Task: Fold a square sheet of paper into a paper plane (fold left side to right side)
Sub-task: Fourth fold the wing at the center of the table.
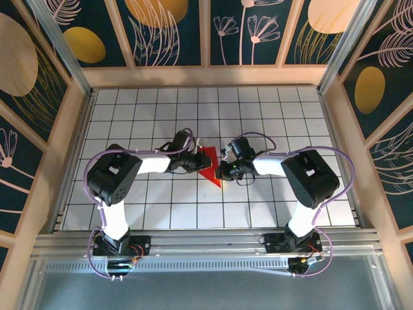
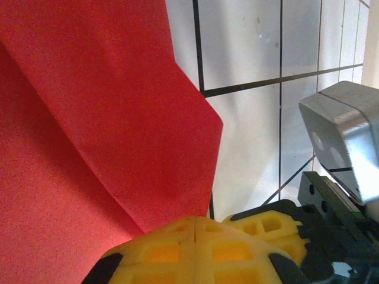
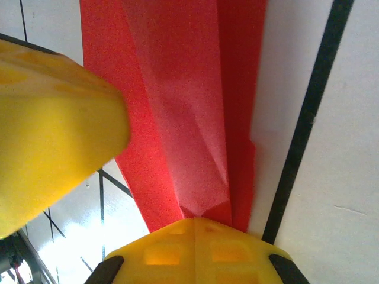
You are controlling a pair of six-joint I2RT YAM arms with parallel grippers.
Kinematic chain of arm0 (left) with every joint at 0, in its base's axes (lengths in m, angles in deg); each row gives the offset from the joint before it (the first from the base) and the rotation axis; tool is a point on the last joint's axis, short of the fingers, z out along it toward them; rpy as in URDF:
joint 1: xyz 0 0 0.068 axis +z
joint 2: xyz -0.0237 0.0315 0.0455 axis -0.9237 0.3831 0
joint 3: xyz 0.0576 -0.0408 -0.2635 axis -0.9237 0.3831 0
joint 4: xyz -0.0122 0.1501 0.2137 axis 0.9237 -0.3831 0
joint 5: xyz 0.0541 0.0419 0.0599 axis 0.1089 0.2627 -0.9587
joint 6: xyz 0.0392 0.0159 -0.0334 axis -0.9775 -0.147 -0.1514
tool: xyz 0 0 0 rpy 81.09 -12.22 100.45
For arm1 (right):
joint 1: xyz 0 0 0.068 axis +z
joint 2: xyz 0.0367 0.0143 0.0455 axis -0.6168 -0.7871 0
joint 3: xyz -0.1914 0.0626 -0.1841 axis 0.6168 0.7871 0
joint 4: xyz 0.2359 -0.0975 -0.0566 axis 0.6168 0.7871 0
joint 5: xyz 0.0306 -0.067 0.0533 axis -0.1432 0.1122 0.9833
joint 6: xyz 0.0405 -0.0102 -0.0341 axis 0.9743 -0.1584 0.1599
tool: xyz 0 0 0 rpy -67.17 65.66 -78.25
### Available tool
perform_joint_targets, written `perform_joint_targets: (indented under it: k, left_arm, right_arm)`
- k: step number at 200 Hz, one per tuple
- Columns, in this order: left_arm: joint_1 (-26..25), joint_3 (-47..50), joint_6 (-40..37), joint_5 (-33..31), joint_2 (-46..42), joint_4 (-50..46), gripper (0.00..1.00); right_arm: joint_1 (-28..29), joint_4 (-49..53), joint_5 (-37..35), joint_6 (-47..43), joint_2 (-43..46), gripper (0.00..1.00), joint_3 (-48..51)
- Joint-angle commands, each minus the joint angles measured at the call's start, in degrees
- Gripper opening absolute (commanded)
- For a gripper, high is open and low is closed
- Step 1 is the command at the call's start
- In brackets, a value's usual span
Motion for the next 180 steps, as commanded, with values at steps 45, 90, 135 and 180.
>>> perform_joint_targets:
  k: [45, 90, 135, 180]
  left_arm:
    - [-0.32, -0.89, 0.42, 2.3, 3.29, 4.1, 0.02]
    - [-0.32, -2.98, -1.45, -4.54, 4.57, -0.86, 0.0]
    - [0.37, -3.91, -1.83, -8.84, 5.86, -1.85, 0.0]
    - [2.76, -4.4, -2.6, -9.82, 6.46, -1.42, 0.01]
  right_arm:
    - [1.17, 10.69, -9.57, -1.93, -5.16, 0.0, 0.99]
    - [1.28, 11.98, -10.33, -2.52, -5.25, 0.0, 0.81]
    - [1.29, 13.09, -10.99, -3.1, -5.37, 0.0, 0.98]
    - [1.59, 14.12, -11.43, -3.54, -5.69, 0.0, 1.24]
